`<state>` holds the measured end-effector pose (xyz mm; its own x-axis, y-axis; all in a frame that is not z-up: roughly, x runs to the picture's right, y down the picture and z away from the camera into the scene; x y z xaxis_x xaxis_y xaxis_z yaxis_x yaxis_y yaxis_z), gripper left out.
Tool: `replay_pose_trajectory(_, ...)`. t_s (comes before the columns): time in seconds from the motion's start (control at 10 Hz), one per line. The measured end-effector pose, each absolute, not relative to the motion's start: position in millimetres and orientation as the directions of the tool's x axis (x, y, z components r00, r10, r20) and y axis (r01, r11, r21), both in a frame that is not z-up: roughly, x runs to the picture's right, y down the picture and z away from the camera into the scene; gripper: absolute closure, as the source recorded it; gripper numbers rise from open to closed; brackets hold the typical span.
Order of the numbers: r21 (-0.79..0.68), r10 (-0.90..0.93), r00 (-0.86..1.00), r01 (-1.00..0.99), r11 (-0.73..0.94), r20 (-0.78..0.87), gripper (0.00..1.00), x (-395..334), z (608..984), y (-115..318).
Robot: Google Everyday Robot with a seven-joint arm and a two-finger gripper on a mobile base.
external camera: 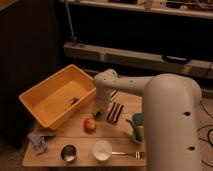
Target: Place brush in metal cup
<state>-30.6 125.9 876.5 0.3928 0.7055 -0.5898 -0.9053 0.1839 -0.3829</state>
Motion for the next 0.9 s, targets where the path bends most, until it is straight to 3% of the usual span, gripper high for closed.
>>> replay_pose_trajectory(0.2, -0.401, 0.729, 0.353, -0.909, 0.117, -0.587, 1.0, -9.3, 870.5, 113.5)
replay_pose_trajectory(0.6, -0.496, 0.747, 0.317, -0.868, -0.02, -0.584, 1.0, 49.9, 830.7, 100.7)
replay_pose_trajectory(0.9, -0.611, 0.726, 0.329, -0.776, -0.156, -0.604, 1.0, 55.6, 797.2, 112.3)
